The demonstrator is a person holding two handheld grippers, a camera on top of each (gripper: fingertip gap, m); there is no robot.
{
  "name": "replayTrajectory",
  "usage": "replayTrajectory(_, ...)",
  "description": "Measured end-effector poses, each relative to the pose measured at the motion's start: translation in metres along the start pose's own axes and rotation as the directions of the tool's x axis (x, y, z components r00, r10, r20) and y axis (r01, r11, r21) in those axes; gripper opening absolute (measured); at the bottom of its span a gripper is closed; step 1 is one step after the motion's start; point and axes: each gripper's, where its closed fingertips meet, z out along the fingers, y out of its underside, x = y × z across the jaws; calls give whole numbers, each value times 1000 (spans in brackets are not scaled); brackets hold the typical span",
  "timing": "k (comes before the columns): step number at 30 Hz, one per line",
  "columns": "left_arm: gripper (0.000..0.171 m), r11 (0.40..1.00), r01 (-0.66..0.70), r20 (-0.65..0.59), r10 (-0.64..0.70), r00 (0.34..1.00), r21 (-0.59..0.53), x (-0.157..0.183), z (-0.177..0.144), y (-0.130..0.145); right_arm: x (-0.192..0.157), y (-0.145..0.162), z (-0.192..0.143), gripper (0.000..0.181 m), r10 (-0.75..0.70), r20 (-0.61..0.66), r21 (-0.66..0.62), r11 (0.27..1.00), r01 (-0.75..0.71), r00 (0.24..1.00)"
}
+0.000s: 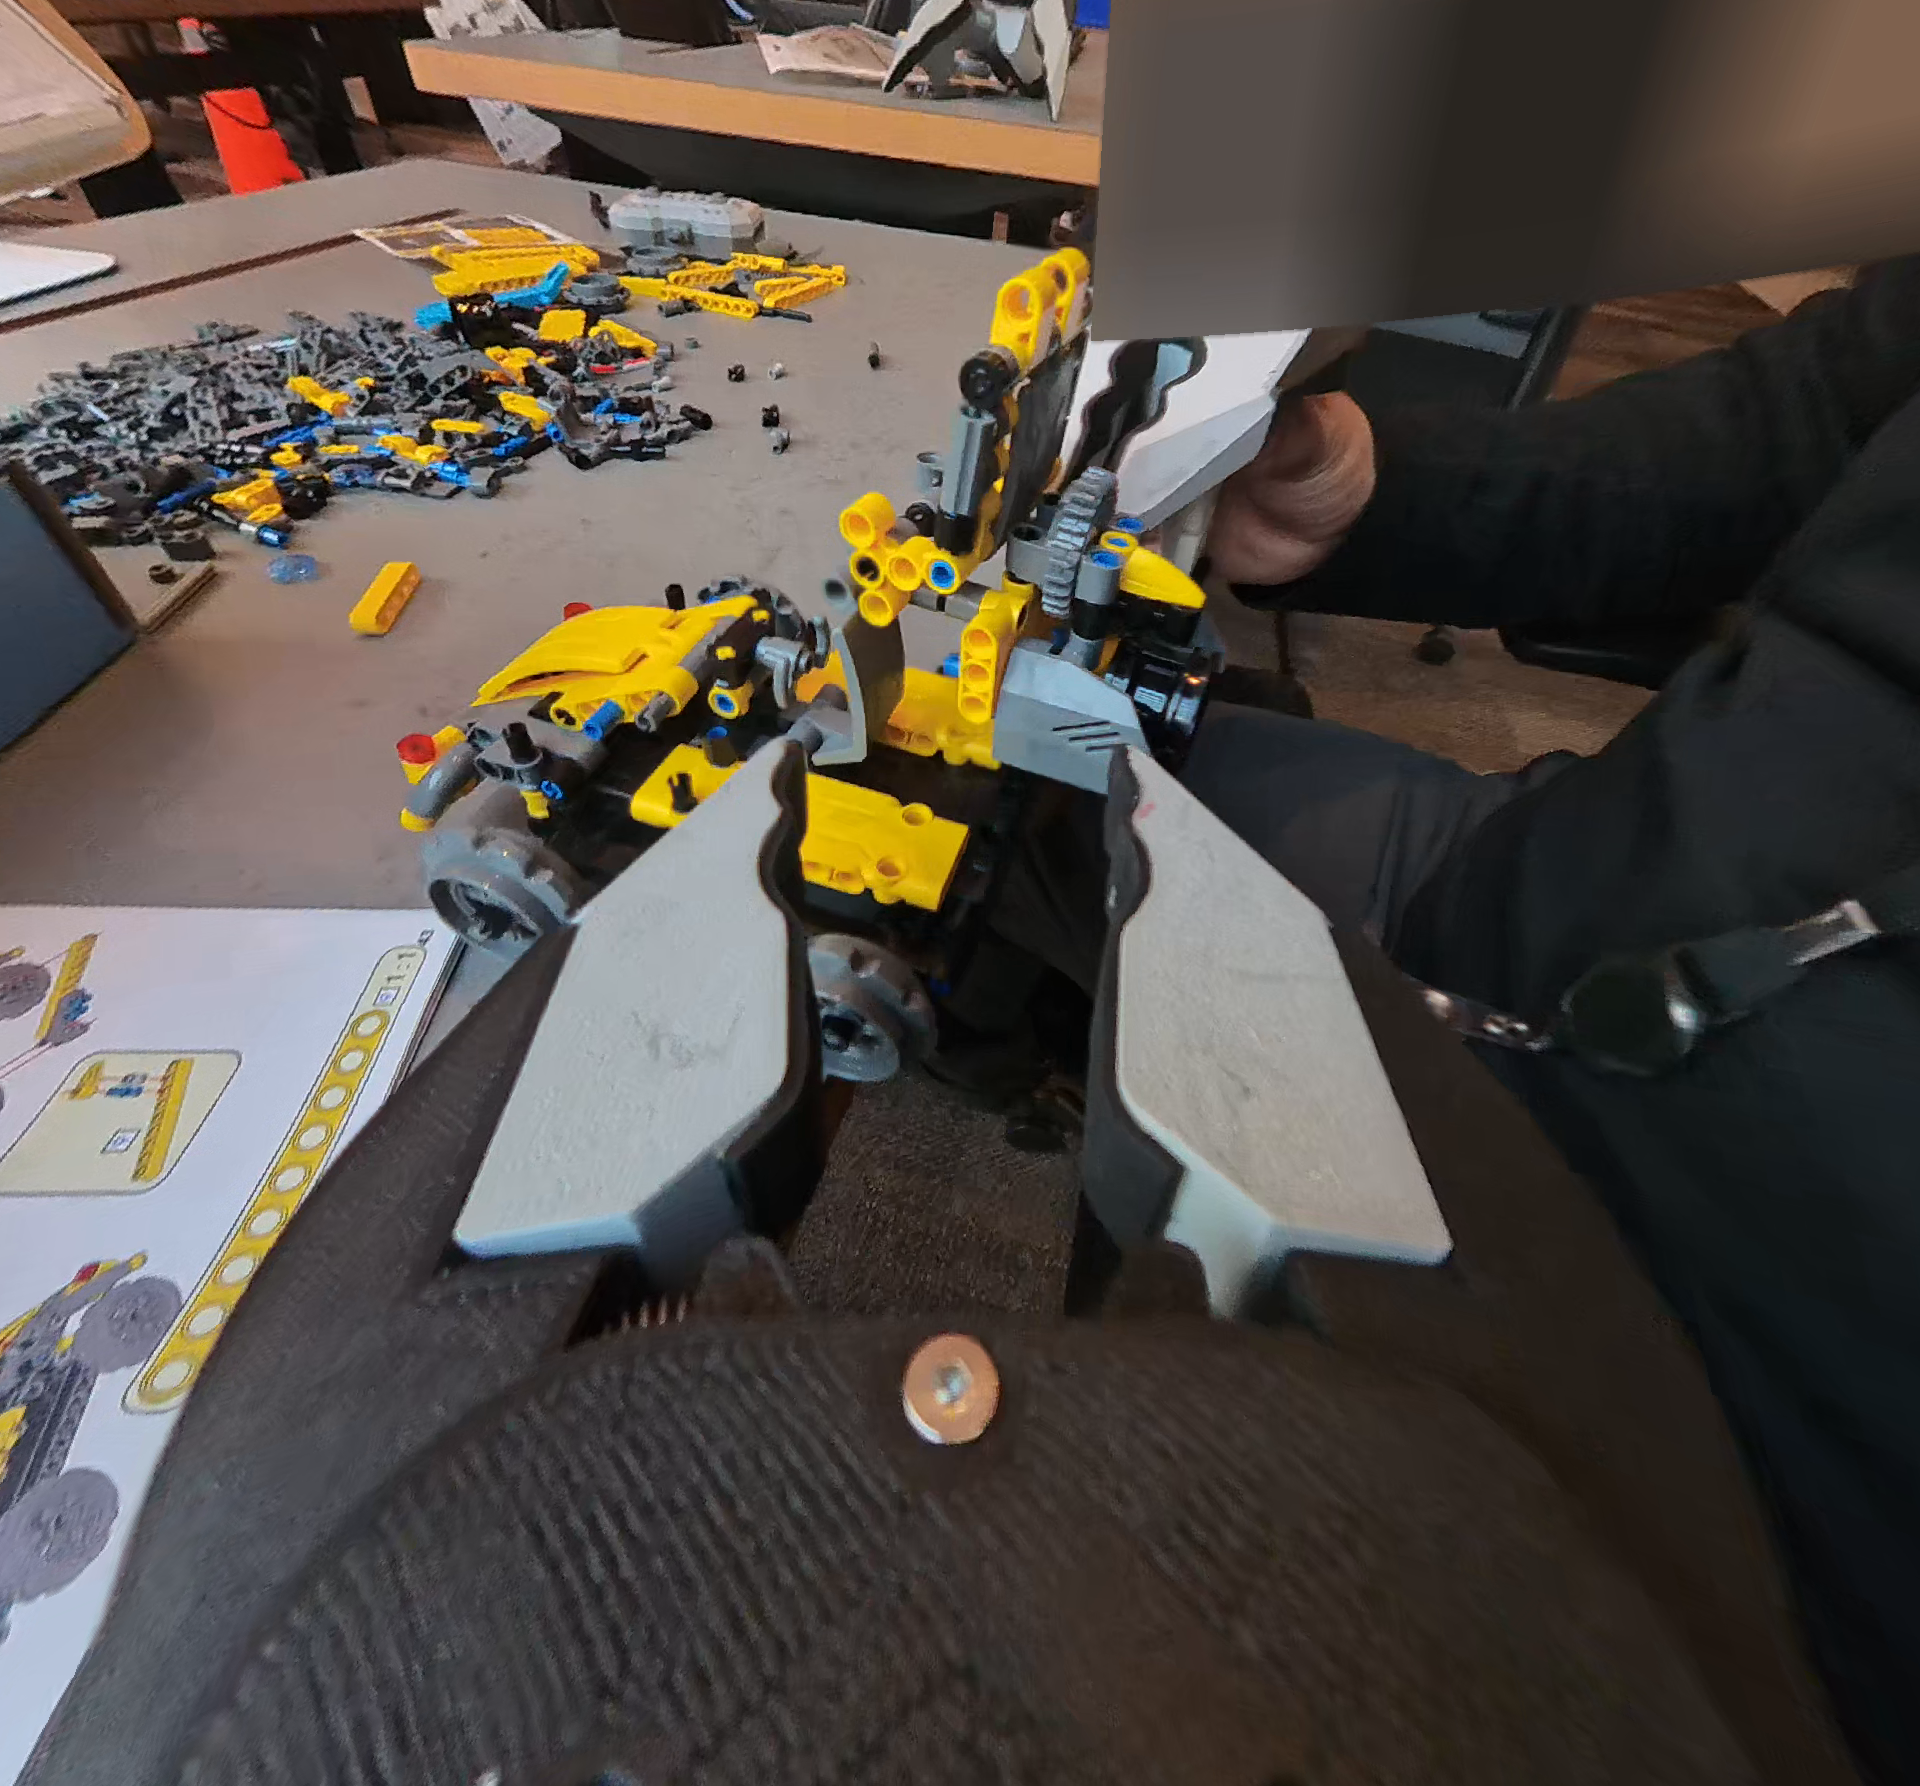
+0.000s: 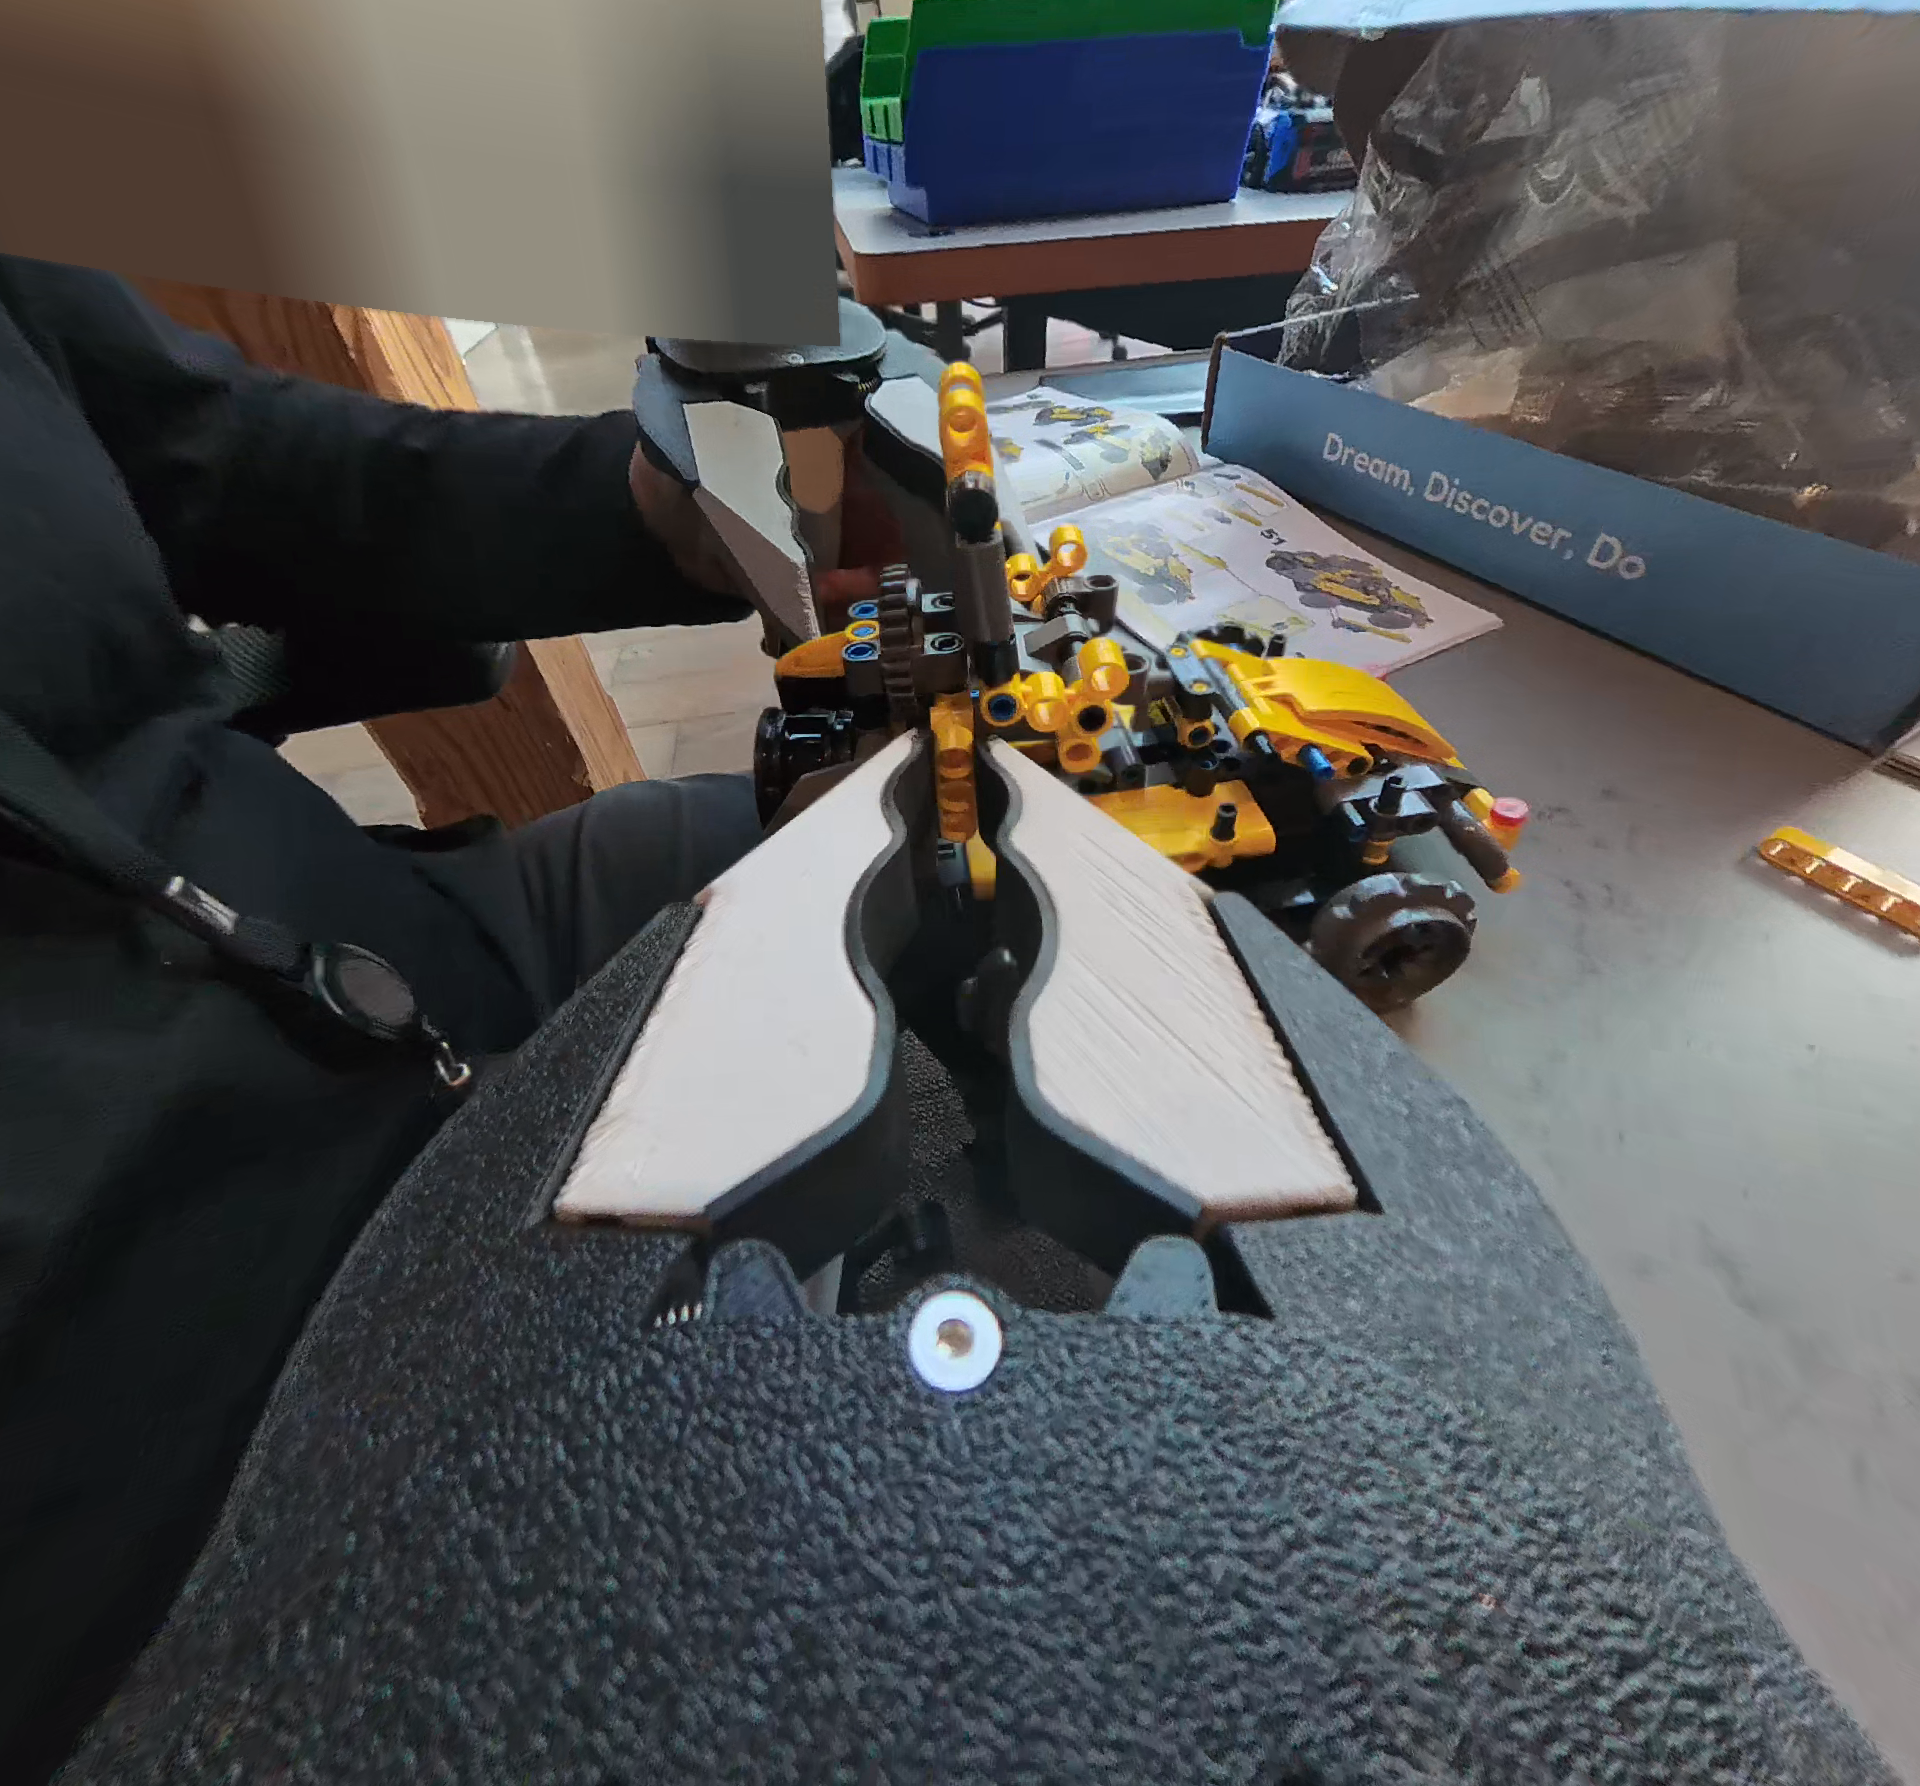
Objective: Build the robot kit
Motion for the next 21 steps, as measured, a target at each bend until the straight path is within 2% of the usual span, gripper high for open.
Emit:
replayTrajectory(4,44,998,51,-49,-50,998,21,8,-5,-7,-11,-9,4,5,-8,56,26,1000,6,998)
replayTrajectory(7,35,998,53,-77,-50,996,29,15,1,-8,-14,0,14,5,-66,46,-4,998,66,997)
replayTrajectory(10,37,999,38,-127,-40,991,-18,22,4,1,-20,1,14,5,-65,79,6,998,64,995)
replayTrajectory(12,19,999,31,-188,-26,982,23,35,-1,-6,-30,1,11,5,-119,98,0,993,119,988)
replayTrajectory(14,6,999,-28,-175,33,984,31,39,-3,-3,-37,3,10,5,-155,93,-7,988,156,984)
replayTrajectory(19,6,997,-80,-142,79,987,0,41,1,10,-37,14,11,6,-155,97,-11,988,157,983)
replayTrajectory(21,13,996,-83,-148,80,986,-16,45,3,12,-39,17,12,6,-202,90,-23,978,205,975)
